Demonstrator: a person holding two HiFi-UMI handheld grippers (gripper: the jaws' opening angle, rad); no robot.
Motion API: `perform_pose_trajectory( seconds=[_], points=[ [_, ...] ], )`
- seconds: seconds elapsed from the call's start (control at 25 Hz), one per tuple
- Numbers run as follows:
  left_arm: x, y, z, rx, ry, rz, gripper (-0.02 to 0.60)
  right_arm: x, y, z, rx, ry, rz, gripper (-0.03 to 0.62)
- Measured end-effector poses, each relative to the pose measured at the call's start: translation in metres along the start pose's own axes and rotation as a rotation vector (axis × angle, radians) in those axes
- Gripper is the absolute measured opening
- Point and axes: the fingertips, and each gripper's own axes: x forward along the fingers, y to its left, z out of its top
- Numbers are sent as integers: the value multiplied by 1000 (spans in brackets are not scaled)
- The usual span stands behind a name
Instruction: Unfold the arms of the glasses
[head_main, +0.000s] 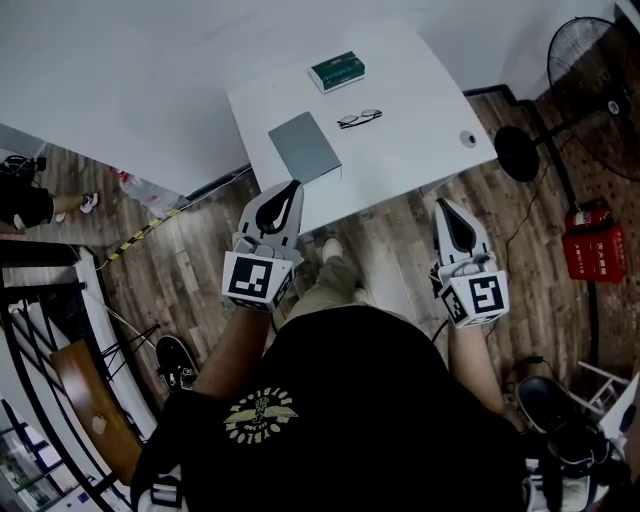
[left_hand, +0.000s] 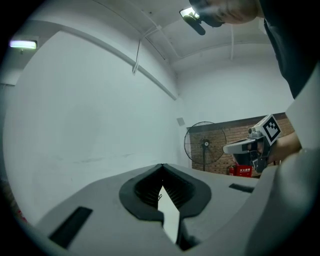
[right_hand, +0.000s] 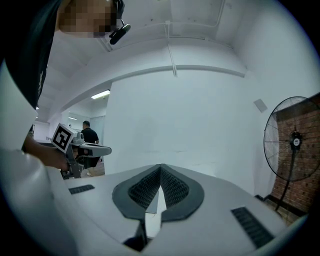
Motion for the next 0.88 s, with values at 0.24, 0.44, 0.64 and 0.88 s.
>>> perform_pose_trajectory(
  seconds=[0.24, 0.44, 0.64, 0.88],
  points=[
    [22, 7, -2, 9, 12, -30, 8, 22, -7, 0, 2, 6, -3, 2],
    [37, 16, -6, 24, 38, -41, 8, 38, -16, -2, 14, 9, -10, 0],
    [58, 29, -3, 48, 39, -44, 8, 61, -25, -5, 31, 8, -14, 0],
    [85, 45, -3, 68, 51, -54, 8, 85, -40, -8, 48, 10, -31, 1]
  ],
)
